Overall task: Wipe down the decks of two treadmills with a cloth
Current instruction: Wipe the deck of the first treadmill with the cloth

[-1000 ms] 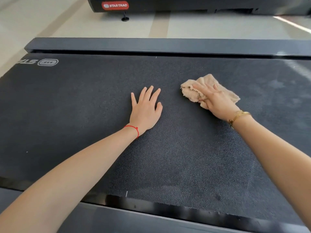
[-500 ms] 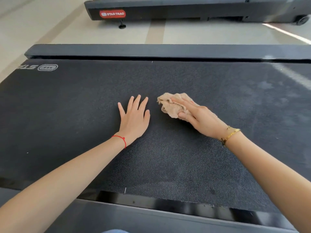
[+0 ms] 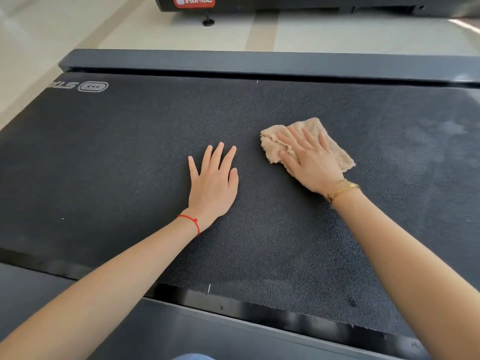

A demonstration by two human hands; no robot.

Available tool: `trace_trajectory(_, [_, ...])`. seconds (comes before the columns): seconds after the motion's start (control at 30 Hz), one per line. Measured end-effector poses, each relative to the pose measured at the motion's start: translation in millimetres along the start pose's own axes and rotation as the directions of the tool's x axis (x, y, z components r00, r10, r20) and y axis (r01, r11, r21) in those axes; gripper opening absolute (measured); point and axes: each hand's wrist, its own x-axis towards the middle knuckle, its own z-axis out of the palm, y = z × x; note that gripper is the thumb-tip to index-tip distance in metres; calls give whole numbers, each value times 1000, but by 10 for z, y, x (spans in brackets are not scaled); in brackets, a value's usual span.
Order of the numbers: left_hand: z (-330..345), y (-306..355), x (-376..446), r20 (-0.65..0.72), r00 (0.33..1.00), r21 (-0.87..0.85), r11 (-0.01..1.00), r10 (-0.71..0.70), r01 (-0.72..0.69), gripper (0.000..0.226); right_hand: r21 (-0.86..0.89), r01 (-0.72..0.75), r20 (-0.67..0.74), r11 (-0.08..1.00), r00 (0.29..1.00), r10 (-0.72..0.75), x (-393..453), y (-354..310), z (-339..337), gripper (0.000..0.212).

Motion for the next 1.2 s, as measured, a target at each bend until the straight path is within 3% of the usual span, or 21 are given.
trace_trajectory(0.17, [8, -1, -8, -13, 1000, 3, 1000, 8, -8, 55, 7, 145, 15, 989, 989, -146, -407, 11, -1, 57])
trace_trajectory(0.23, [1, -3, -11, -4, 1000, 6, 1000, 8, -8, 55, -41, 141, -23, 989, 990, -142, -380, 104, -42, 58])
trace_trajectory(0.43, [-29, 8, -7, 36, 999, 14, 1000, 4, -4, 55, -14, -219, -77, 976, 973, 217, -342, 480, -130, 61])
trace_trajectory(0.6, [-18, 20, -12, 22, 1000, 29, 1000, 1, -2, 55, 66, -277, -107, 959, 953, 283, -689, 615, -176, 56])
trace_trajectory(0.97, [-45, 67, -157, 63, 995, -7, 997, 72, -72, 55, 195, 20, -31, 981, 999, -14, -1519, 293, -222, 54])
trace_trajectory(1.07, [-51, 83, -292, 54, 992, -14, 993, 118, -117, 55, 274, 221, -76, 936, 975, -208, -1783, 24, -222, 42])
trace_trajectory(1.2, [-72, 93, -398, 49, 989, -31, 990, 139, -138, 54, 304, 363, 73, 881, 913, -402, -1970, -341, -67, 46])
